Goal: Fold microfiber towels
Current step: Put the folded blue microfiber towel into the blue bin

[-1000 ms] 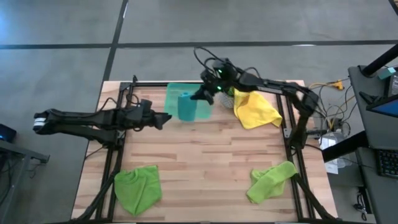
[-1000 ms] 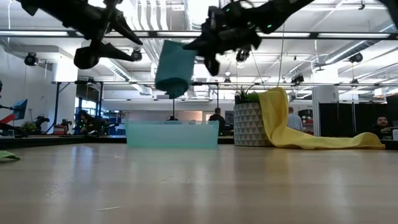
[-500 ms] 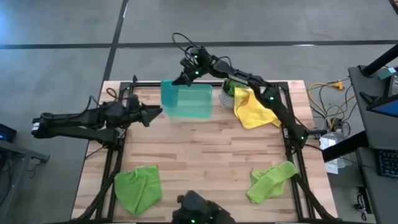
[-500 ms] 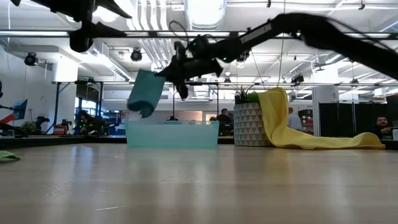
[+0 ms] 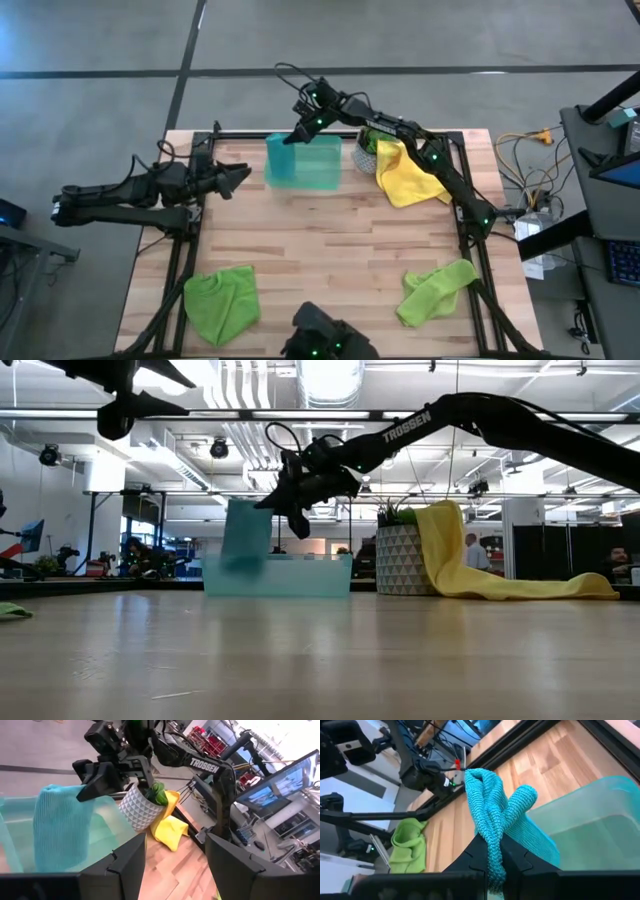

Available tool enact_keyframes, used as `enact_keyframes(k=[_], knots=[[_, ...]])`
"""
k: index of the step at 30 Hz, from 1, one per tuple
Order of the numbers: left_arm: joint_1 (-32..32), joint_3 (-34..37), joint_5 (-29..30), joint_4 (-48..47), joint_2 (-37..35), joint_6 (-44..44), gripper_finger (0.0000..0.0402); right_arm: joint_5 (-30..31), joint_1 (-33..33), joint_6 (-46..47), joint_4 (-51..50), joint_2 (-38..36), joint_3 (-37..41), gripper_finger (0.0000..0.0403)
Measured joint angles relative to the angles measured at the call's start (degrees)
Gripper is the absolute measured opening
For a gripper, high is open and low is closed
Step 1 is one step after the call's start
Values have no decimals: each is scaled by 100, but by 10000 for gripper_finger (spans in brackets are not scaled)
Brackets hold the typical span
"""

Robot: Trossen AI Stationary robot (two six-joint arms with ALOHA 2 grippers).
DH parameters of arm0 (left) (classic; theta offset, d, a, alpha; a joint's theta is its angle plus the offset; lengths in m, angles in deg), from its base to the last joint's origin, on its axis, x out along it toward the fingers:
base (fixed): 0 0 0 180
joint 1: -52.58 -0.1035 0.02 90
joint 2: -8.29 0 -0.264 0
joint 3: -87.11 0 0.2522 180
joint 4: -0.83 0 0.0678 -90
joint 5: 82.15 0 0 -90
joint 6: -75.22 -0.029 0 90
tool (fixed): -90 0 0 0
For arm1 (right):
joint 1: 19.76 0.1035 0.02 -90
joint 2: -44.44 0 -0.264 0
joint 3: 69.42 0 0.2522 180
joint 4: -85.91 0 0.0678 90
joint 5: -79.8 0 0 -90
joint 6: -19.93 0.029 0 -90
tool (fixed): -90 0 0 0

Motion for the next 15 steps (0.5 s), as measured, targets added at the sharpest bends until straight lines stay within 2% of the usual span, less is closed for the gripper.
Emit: enact_keyframes(k=[10,15], knots=[[0,-4,-10,1,180,54,187,183,154,-139,-89,9,41,17],[0,-4,-51,5,241,60,187,624,249,-469,-450,59,131,17]])
